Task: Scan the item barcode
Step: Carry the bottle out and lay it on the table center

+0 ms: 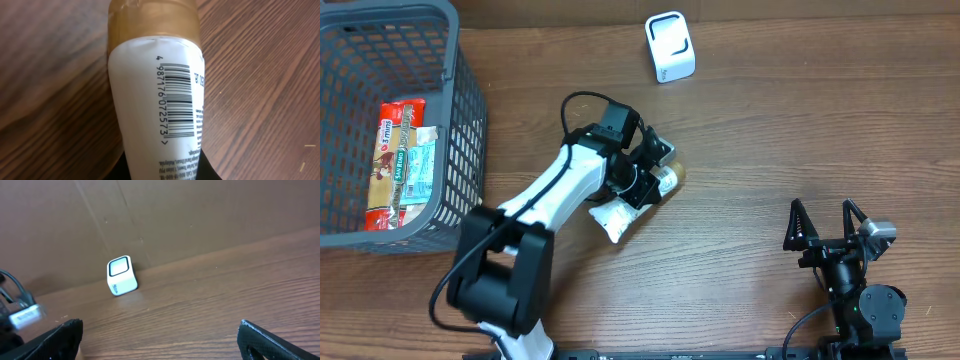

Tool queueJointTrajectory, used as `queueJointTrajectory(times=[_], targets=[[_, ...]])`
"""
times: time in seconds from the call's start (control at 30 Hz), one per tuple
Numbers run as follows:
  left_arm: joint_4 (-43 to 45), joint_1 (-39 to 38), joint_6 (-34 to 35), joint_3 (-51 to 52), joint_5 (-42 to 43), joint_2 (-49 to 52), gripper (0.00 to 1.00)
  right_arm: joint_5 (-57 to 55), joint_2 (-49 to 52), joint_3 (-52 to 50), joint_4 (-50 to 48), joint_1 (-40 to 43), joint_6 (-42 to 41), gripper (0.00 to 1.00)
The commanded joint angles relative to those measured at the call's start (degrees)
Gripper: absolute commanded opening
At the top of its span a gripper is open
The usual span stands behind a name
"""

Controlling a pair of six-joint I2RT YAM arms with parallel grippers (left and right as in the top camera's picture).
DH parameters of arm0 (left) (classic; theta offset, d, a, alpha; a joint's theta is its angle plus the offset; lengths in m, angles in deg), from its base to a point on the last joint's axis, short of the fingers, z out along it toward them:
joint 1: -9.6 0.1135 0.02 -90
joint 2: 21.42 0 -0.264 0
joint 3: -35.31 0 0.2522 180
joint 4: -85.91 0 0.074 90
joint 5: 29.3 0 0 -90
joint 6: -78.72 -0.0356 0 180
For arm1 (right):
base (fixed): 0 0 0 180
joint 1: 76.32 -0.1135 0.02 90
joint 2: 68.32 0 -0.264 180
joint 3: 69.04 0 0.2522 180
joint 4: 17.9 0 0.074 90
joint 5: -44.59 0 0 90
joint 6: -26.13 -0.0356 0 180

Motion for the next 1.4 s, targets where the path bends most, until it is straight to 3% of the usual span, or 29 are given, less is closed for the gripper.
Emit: queueJointTrajectory(times=[0.0,0.07,0.13,0.23,0.4,0.57,0.83,1.07,1.27,1.37], targets=[[0.57,0.11,-1.44,-0.13,4.5,1.36,0.15,-0.15,-0.57,-0.61,-0.24,-0.42,-0.24,1.0],[0.55,0.11,-1.2,-0.13,4.63,1.33,0.42,-0.17,-0.57,-0.61,-0.24,-0.42,-0.22,1.0],[0.63,0.11,-1.22,-0.15,5.16,1.33,0.61,-0.15,-0.57,-0.61,-0.24,-0.42,-0.24,1.0],[1.38,0.13,-1.22,-0.28,5.14,1.33,0.73,-0.17,-0.57,-0.61,-0.24,-0.42,-0.24,1.0],[0.5,1.2,0.33,-5.05,5.38,0.66,0.75,-0.15,-0.57,-0.61,-0.24,-0.42,-0.22,1.0],[-10.73,5.75,2.58,-25.7,8.0,-4.04,0.74,-0.15,-0.57,-0.61,-0.24,-0.42,-0.24,1.0],[-22.6,17.86,13.0,-43.93,-4.94,-10.82,0.7,-0.15,-0.57,-0.61,-0.24,-0.42,-0.24,1.0],[-29.73,38.4,21.84,-44.0,-12.55,-14.84,0.65,-0.17,-0.57,-0.61,-0.24,-0.42,-0.24,1.0],[-24.35,50.53,25.62,-35.58,-12.41,-14.82,0.64,-0.17,-0.57,-0.61,-0.22,-0.42,-0.22,1.0],[-21.07,53.11,25.86,-30.97,-11.85,-14.8,0.65,-0.15,-0.57,-0.61,-0.24,-0.42,-0.24,1.0]])
